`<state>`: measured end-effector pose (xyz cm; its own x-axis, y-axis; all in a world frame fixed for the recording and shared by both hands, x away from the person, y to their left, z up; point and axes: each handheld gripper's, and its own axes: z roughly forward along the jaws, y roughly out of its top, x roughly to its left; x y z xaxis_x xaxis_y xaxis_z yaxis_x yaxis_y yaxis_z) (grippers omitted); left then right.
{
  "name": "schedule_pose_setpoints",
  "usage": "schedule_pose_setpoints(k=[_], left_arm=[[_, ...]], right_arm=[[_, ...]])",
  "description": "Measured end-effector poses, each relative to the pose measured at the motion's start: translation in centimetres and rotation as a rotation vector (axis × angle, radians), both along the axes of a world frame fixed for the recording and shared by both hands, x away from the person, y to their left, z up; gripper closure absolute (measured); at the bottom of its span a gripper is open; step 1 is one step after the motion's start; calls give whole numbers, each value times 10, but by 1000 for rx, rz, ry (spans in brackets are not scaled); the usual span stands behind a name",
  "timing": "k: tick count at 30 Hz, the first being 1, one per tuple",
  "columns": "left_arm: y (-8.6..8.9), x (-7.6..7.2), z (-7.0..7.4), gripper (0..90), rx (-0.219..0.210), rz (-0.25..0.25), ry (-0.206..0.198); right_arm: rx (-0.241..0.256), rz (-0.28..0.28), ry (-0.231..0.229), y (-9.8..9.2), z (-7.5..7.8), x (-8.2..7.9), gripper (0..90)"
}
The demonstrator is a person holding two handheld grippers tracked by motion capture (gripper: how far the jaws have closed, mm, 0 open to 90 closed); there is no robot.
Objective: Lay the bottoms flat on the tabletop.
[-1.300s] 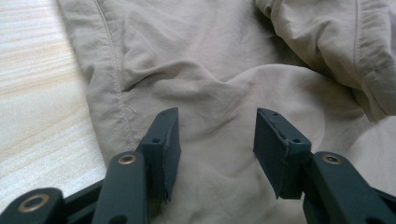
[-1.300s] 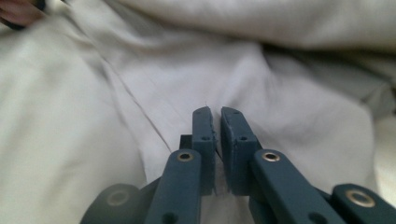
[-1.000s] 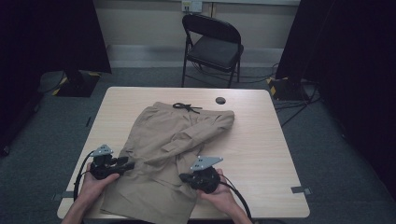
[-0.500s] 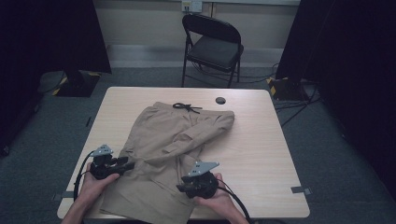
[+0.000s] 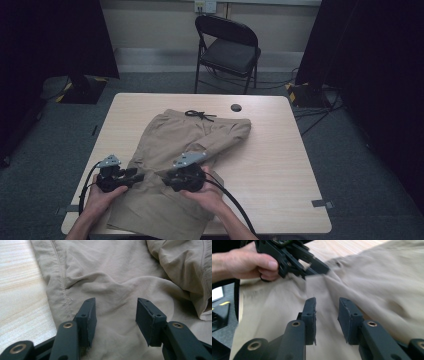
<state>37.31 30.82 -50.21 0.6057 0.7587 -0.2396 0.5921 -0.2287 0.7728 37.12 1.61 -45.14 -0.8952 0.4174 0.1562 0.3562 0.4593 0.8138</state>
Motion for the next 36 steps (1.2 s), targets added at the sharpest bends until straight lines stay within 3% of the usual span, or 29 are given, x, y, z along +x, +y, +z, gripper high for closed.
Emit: schedule_pose_setpoints(k=[5,9,13,15,18,24,29,32,34,36], left_arm=[[0,0,0,505,3,-2,-1],[0,0,0,505,7,-3,-2],[0,0,0,505,3,-4,-1],[0,0,0,505,3,-5,-2],[0,0,0,505,3,-5,-2],[0,0,0,505,10,-4,-4],[0,0,0,505,3,-4,-1],[0,0,0,505,-2,2,4],[-2,0,2,505,17,8,13],[-3,0,4,505,7,0,26]], right_arm=[[-48,9,20,32,-11,10,505],[-111,-19,11,47,-27,20,462],[-143,-65,2,53,-39,26,502],[-155,-91,-16,53,-41,28,637],[-96,-97,-6,47,-36,32,777],[13,-128,4,31,-2,54,869],[79,-226,17,11,17,85,870],[72,-280,27,-6,15,97,868],[52,-305,41,-17,6,101,868],[39,-333,65,-29,-8,101,867]])
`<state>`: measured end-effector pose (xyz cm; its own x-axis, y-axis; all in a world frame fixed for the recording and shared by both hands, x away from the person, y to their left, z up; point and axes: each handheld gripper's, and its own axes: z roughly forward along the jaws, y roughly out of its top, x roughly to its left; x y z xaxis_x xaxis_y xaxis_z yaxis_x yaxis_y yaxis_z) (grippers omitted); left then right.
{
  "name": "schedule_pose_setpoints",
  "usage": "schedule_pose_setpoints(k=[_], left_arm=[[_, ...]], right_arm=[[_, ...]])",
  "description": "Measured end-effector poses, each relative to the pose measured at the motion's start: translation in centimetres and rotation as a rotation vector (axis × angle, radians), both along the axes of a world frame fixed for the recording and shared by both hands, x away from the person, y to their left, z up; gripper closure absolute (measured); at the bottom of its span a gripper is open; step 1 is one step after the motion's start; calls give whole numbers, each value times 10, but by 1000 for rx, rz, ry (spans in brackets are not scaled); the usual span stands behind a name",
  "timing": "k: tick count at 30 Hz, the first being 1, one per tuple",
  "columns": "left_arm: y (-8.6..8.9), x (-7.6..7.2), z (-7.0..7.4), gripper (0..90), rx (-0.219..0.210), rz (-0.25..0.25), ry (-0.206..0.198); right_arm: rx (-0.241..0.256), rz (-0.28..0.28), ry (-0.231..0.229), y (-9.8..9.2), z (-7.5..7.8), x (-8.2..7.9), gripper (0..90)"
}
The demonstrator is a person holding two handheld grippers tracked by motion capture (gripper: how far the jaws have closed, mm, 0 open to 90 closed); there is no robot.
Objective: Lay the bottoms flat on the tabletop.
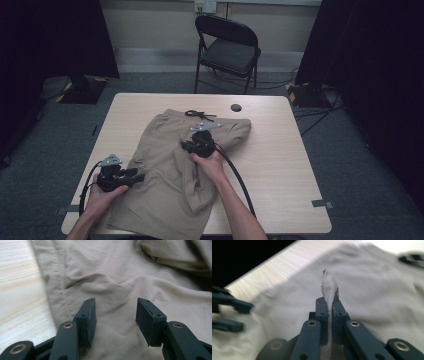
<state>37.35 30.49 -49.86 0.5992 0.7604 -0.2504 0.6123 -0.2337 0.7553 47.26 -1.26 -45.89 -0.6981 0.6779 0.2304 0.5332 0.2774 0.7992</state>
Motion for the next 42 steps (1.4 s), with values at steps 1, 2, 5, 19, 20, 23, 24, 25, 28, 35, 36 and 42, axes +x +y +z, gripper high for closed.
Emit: schedule_pose_setpoints(k=[1,2,5,19,20,23,24,25,28,35,36,42], left_arm=[[-4,-1,4,506,-28,-7,3],[-9,-3,8,509,-22,-21,-13],[-19,-6,14,511,-43,-46,-31],[-31,-6,13,510,-26,-67,-28],[-31,-7,14,510,-29,-69,-29],[-32,-9,14,508,-37,-81,-31],[-33,-9,15,508,-37,-85,-29],[-34,-10,15,507,-41,-85,-33],[-37,-11,18,506,-60,-93,-32],[-63,-14,30,512,-95,-157,-43],[-68,-14,31,511,-96,-169,-45],[-106,-12,36,520,-182,-260,-16]], right_arm=[[-6,-6,9,-4,-5,0,866],[-18,-18,17,-8,-11,0,861],[-36,-43,40,-23,-24,-1,803],[-14,-53,16,-13,0,16,638],[-27,-66,14,-13,-2,18,723],[-30,-85,19,-17,-6,21,880],[-32,-85,14,-20,-6,21,883],[-35,-90,13,-24,-5,21,884],[-18,-106,-12,-41,3,17,885],[-35,-195,-38,-98,9,10,884],[-34,-213,-35,-105,8,10,884],[-30,-272,-26,-134,5,10,884]])
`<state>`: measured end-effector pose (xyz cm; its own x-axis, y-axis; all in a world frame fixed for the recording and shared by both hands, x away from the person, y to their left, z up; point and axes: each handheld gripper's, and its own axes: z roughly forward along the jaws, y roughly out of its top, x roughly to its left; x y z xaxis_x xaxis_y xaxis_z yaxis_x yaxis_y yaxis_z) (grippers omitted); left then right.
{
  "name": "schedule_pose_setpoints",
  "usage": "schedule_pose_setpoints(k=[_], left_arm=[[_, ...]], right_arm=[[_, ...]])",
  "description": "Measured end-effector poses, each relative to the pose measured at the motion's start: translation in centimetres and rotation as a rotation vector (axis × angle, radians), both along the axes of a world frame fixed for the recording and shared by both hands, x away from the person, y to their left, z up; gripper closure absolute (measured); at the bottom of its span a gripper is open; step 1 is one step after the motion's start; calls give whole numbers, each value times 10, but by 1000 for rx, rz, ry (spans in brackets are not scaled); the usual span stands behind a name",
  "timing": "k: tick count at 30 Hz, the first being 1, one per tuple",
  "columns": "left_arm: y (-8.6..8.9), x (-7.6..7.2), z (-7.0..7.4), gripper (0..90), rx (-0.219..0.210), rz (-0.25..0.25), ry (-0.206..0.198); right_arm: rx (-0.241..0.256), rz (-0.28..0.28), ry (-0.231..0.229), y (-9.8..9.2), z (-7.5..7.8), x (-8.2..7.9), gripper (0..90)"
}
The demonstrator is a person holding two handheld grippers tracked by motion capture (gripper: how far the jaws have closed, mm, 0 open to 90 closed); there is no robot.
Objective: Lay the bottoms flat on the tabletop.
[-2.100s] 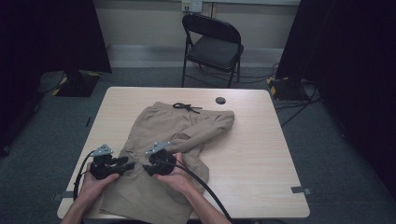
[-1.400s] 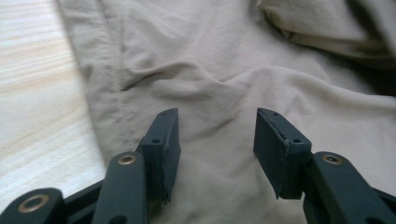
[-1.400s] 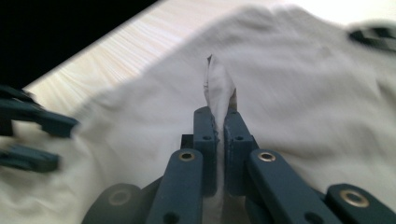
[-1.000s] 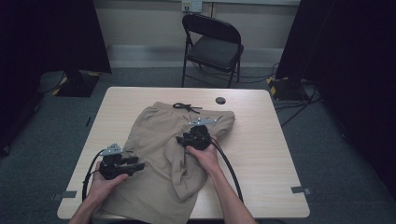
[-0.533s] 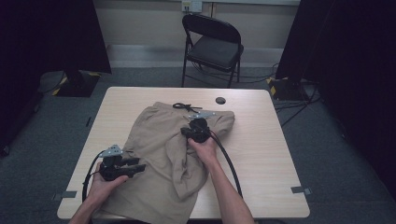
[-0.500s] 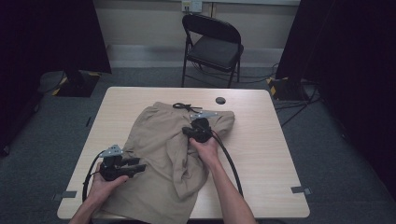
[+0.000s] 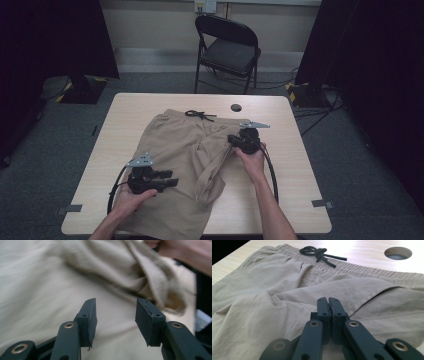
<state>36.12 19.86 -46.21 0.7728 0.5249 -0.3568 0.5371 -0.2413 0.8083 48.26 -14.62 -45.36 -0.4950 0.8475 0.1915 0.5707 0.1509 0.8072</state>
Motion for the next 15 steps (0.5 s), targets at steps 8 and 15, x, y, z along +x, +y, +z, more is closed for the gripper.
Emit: schedule_pose_setpoints(k=[8,15], left_arm=[[-46,4,2,540,-54,-63,22],[-62,0,-8,552,-37,-97,59]], right_arm=[[2,1,-10,4,1,0,884],[6,-16,-18,-2,5,1,883]])
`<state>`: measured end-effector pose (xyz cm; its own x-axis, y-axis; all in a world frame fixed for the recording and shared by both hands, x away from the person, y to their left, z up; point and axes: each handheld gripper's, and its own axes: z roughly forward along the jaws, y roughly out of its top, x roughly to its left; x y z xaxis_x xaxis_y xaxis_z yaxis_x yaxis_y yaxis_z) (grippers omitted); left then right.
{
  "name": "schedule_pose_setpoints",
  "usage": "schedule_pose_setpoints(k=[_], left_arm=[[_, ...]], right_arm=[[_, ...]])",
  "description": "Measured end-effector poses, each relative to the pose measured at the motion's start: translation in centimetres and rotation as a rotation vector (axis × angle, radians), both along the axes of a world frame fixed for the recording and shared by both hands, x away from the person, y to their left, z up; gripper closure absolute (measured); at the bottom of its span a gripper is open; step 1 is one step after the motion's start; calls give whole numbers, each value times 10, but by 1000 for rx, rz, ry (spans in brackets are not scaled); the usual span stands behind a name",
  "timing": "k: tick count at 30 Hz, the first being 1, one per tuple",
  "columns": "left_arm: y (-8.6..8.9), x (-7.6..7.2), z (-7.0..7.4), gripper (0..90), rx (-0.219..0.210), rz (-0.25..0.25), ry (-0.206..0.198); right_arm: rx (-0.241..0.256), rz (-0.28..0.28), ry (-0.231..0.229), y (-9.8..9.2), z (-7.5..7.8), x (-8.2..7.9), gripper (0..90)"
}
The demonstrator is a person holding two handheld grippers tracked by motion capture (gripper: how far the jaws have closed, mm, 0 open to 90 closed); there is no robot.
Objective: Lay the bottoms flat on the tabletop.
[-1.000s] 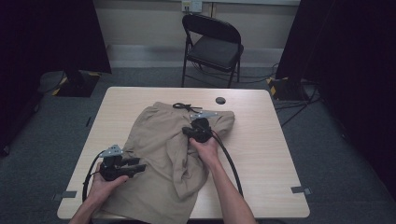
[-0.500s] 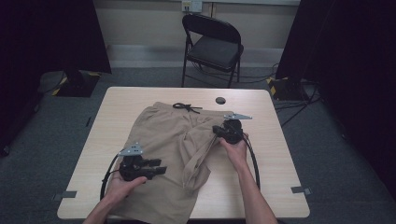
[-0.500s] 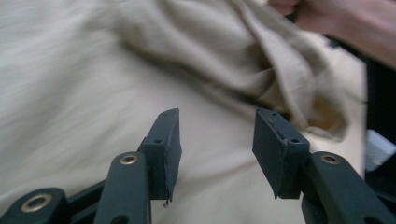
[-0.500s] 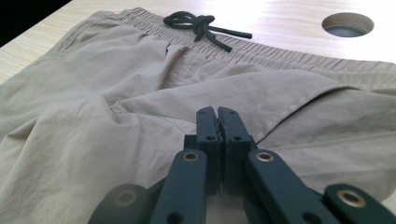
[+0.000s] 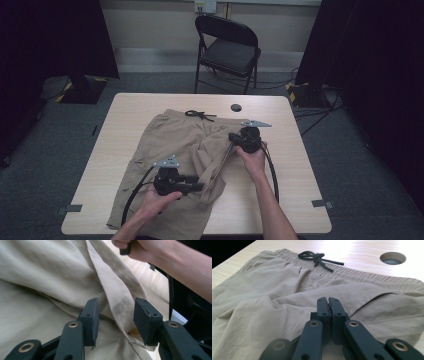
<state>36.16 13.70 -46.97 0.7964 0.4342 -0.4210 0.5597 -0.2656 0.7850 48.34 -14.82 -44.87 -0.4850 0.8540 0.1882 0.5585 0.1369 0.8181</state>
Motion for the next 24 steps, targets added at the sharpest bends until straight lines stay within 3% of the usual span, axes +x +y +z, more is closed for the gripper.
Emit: schedule_pose_setpoints(k=[5,7,9,10,12,14,18,24], left_arm=[[-13,-7,-5,538,41,-22,7],[-17,-8,-9,575,52,-30,-13],[-16,-7,-10,707,54,-37,-16],[-17,-7,-10,707,48,-50,-21],[-16,-6,-10,846,37,-50,-22],[-13,-7,-8,895,17,-47,-29],[-10,-8,-3,899,-14,-43,-33],[-11,-11,1,900,-19,-52,-40]], right_arm=[[4,-21,-8,-7,4,2,883],[6,-27,-13,-11,6,2,884],[9,-33,-15,-13,7,2,884],[12,-37,-16,-14,8,2,884],[16,-47,-16,-20,9,2,884],[24,-51,-15,-23,10,1,884],[30,-49,-31,-30,15,-2,884],[21,-44,-45,-34,18,-10,884]])
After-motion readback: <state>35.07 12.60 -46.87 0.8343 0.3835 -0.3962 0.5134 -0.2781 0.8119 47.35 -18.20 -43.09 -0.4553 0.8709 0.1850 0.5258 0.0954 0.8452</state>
